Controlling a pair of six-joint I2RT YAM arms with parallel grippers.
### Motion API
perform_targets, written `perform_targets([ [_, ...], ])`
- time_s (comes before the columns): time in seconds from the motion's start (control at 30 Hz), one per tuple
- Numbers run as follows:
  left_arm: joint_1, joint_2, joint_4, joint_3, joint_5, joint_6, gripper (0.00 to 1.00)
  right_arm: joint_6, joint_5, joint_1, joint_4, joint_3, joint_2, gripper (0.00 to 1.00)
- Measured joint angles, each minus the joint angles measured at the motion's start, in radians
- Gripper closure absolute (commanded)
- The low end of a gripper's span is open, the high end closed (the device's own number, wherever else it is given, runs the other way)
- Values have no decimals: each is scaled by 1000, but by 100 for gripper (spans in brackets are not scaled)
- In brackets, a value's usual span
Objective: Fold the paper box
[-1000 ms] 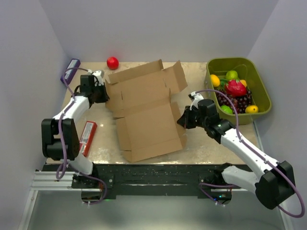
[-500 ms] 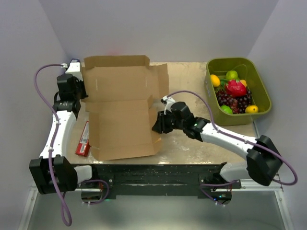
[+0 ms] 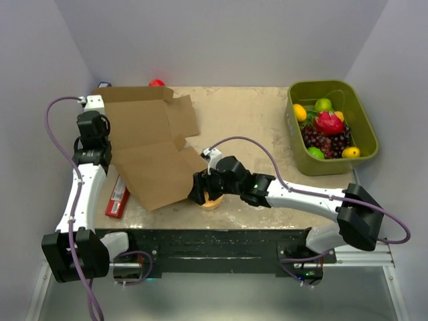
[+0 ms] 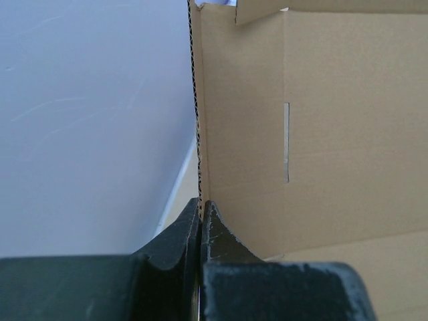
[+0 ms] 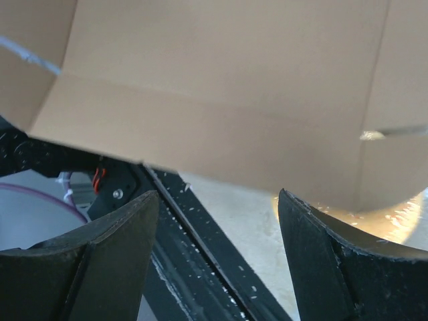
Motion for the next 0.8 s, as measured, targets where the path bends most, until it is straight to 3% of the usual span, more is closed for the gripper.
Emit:
perform_targets([
  [0.2,40,-40,18,-5,-67,1,100,10,1,56,46,4,66,29],
  [0.4,94,-63,45,-8,-93,-6,100,-2,-12,122,83,61,201,44],
  [0.8,105,-69,55,-17,-94,-14,100,-7,-8,120,112,170,441,48],
])
